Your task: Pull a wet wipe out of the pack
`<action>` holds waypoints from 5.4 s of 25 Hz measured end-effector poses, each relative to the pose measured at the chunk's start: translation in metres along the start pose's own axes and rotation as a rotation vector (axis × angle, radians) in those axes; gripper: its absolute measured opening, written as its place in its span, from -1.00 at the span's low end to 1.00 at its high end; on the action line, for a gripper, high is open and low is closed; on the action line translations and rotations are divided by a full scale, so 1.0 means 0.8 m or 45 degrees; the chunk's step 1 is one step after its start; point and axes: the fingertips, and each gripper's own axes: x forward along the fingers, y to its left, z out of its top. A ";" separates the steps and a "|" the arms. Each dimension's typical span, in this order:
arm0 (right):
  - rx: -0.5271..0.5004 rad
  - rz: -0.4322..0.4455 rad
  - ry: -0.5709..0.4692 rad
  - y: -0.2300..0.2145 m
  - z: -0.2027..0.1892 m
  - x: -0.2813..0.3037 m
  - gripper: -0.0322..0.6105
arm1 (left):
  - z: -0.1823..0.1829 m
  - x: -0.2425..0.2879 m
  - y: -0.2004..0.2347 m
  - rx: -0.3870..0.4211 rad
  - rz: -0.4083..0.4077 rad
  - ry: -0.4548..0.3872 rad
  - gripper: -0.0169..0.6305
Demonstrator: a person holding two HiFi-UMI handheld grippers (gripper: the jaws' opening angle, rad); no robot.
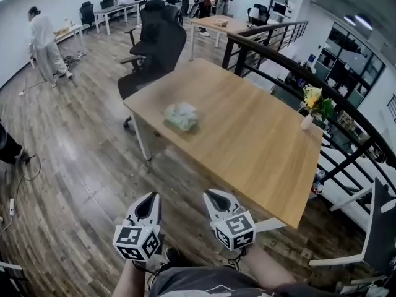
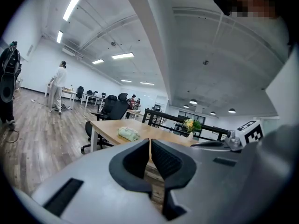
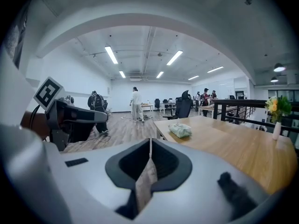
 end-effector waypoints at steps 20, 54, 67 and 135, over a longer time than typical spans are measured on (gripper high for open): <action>0.051 -0.136 0.035 0.008 0.035 0.102 -0.81 | 0.028 0.033 0.119 -0.035 -0.078 0.018 -0.87; 0.145 -0.105 0.021 -0.187 0.074 0.303 -0.81 | 0.070 0.286 0.161 0.019 -0.089 0.142 -0.87; 0.160 -0.046 -0.004 -0.258 0.082 0.356 -0.81 | 0.090 0.378 0.157 0.050 -0.072 0.143 -0.87; 0.461 -0.783 0.121 -0.336 0.061 0.428 -0.81 | 0.031 0.622 0.198 0.389 -0.716 0.753 -0.64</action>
